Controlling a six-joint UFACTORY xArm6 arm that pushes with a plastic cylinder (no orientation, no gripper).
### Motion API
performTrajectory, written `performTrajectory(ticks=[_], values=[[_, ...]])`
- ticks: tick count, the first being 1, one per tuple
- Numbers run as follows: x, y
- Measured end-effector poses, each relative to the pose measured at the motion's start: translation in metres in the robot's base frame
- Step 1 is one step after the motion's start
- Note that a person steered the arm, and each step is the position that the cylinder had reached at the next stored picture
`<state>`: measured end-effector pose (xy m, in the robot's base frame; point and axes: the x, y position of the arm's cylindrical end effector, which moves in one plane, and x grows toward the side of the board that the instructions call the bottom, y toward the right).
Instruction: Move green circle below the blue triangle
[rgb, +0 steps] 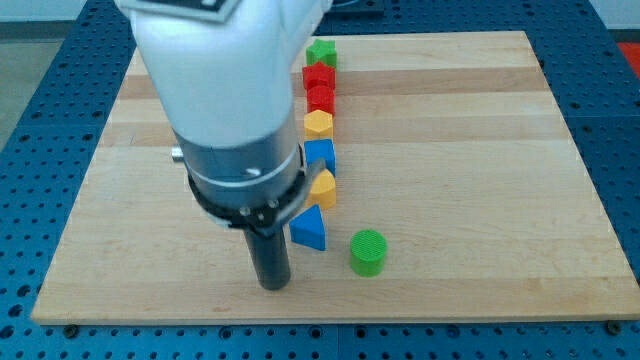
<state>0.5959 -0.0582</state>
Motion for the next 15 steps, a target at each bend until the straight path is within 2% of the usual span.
performTrajectory(ticks=[3, 5, 6, 11, 12, 13, 15], values=[[0.012, 0.123], [-0.022, 0.161], [-0.040, 0.161], [-0.029, 0.125], [-0.031, 0.122], [-0.054, 0.123], [-0.055, 0.123]])
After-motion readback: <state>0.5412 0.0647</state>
